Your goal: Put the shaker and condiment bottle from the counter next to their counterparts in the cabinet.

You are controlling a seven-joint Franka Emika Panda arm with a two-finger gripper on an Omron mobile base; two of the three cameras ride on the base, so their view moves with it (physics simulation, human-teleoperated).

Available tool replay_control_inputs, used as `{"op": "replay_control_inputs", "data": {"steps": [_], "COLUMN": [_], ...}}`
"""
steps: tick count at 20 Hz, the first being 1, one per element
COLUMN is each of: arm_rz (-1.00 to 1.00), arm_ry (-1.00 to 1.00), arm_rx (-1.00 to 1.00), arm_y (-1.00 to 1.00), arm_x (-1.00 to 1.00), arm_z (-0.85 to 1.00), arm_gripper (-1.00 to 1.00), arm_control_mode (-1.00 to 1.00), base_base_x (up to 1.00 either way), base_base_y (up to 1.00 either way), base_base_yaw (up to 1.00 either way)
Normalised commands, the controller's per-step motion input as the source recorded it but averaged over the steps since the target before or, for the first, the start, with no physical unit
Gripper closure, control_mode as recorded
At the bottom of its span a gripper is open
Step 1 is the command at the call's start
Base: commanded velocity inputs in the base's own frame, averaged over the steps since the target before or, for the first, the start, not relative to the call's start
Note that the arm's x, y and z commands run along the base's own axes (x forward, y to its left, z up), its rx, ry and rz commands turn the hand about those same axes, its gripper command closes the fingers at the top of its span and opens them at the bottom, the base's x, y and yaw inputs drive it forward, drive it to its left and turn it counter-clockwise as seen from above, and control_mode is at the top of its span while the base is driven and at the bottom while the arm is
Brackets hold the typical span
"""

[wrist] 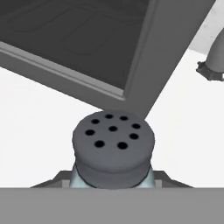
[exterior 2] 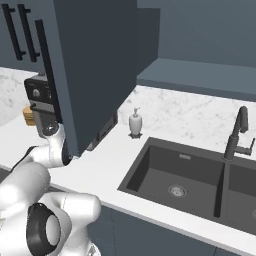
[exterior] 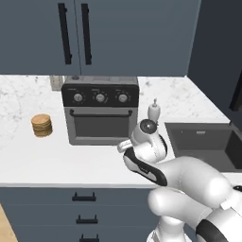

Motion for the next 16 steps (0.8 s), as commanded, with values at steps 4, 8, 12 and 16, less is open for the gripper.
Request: {"op": "replay_control_inputs", "data": {"steps": [4,8,12,16], "arm_rz": [0.00,0.00,0.00,0.00], "arm_ry": [0.00,0.00,0.00,0.00], "arm_rx": [0.00,0.00,0.00,0.00], "arm_y": [0.00,0.00,0.00,0.00], "arm_x": [0.00,0.00,0.00,0.00], "arm_z": [0.00,0.00,0.00,0.00], "arm_gripper": [1.00,1.00,1.00,1.00], "arm_control_mode": [1.00,1.00,1.00,1.00], "base_base_x": [-0.56,-0.86,-0.92,-0.61], "base_base_y": [0.00,0.00,0.00,-0.19], "base_base_yaw": [0.00,0.00,0.00,0.00]}}
